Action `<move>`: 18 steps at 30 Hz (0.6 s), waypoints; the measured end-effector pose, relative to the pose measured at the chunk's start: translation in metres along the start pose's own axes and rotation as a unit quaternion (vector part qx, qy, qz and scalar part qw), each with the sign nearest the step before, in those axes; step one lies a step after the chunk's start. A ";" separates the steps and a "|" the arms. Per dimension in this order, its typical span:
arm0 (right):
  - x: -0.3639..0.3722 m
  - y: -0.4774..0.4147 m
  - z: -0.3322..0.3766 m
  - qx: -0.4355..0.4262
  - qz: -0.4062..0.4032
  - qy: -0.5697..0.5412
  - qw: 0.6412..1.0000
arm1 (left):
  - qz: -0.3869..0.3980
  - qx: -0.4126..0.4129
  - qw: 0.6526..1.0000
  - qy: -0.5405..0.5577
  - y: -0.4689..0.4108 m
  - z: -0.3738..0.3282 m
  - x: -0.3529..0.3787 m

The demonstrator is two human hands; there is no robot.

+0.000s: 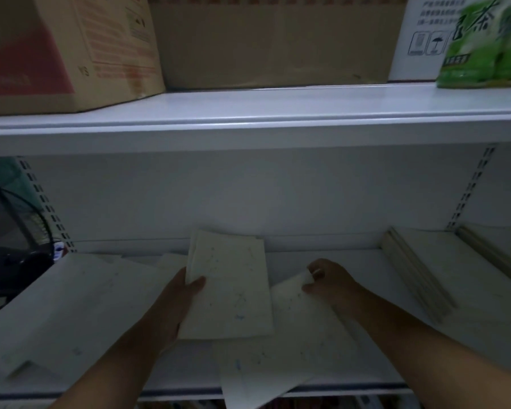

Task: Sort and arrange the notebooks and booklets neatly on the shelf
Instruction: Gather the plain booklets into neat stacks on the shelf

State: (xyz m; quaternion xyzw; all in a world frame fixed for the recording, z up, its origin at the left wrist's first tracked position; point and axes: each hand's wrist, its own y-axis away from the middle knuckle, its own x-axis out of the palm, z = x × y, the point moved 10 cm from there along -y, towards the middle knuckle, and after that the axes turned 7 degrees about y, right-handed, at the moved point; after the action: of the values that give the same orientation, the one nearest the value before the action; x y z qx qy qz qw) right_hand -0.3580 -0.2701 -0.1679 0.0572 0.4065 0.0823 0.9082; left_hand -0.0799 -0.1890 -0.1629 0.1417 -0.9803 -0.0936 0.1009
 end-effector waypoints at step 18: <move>-0.088 0.047 0.098 -0.177 -0.032 0.070 0.981 | 0.253 0.061 0.954 -0.147 0.034 -0.009 0.106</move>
State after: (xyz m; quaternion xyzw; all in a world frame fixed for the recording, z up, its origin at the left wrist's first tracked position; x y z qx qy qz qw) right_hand -0.3471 -0.2452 -0.0311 -0.1231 0.4495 0.1271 0.8756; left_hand -0.1864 -0.1900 -0.1291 -0.1206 -0.9918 -0.0248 -0.0330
